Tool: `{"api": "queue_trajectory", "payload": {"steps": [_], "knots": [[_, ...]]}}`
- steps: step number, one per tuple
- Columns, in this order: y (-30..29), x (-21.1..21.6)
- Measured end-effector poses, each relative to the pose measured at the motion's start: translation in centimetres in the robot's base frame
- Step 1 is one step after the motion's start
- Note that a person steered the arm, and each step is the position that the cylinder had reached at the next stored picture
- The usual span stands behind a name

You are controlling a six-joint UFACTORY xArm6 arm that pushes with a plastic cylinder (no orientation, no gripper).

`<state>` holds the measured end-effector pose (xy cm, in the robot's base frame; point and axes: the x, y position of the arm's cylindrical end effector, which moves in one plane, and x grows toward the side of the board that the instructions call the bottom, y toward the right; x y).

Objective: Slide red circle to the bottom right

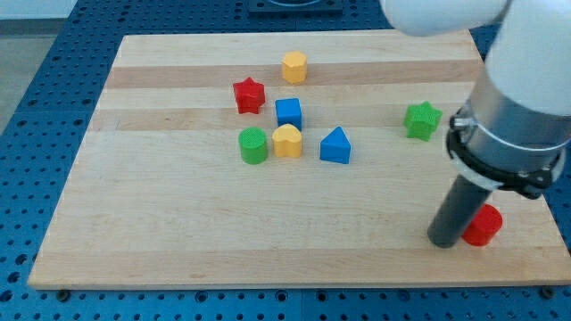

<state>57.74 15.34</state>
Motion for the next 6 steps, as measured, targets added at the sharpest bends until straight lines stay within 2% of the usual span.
{"api": "queue_trajectory", "payload": {"steps": [1,2,6], "knots": [[-1.7,-1.3],[-1.0,-2.3],[2.7,-1.1]]}}
